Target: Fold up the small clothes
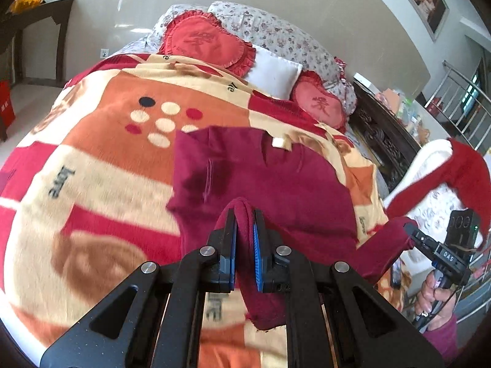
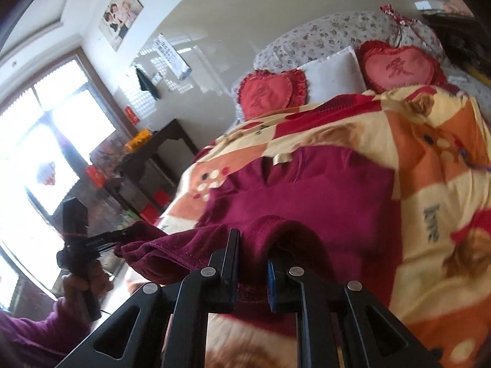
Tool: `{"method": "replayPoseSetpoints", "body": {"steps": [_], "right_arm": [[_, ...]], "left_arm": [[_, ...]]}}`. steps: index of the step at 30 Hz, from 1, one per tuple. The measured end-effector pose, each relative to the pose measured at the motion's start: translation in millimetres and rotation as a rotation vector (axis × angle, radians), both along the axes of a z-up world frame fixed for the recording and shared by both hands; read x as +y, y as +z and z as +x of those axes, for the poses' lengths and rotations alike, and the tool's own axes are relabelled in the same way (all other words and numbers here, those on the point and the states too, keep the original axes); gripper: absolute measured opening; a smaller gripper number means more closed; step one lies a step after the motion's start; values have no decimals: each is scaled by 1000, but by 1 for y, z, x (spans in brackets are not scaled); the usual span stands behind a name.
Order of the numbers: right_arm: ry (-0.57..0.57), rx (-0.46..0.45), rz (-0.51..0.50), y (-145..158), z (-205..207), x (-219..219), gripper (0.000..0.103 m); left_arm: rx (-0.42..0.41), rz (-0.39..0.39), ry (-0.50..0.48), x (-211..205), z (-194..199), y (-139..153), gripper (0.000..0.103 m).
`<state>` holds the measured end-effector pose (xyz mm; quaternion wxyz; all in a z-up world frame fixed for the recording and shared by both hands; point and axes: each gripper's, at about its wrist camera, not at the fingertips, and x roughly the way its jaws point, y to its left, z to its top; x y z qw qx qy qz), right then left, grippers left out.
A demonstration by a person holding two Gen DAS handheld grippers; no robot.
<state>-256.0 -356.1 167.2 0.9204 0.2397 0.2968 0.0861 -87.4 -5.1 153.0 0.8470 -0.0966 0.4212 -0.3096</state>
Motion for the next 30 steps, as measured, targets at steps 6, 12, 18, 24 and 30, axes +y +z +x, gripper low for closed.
{"method": "replayPoseSetpoints", "body": {"steps": [6,12,18,24,30], "right_arm": [[-42,19,-51,3,49,-21,13],[-60,89,-71,-19,105,-40,14],[-97,223,-25,-64,159,-70,15],[-105,232,23,-63,168,-89,33],[-156,63,55,-32,133,-97,48]], "left_arm": [[-15,48,22,-29,55,-7,8],[49,105,61,-51,108,-42,8],[195,50,74,-57,156,-78,14],[153,-36,81,-44,164,-59,67],[111,-31,110,-35,153,-41,68]]}}
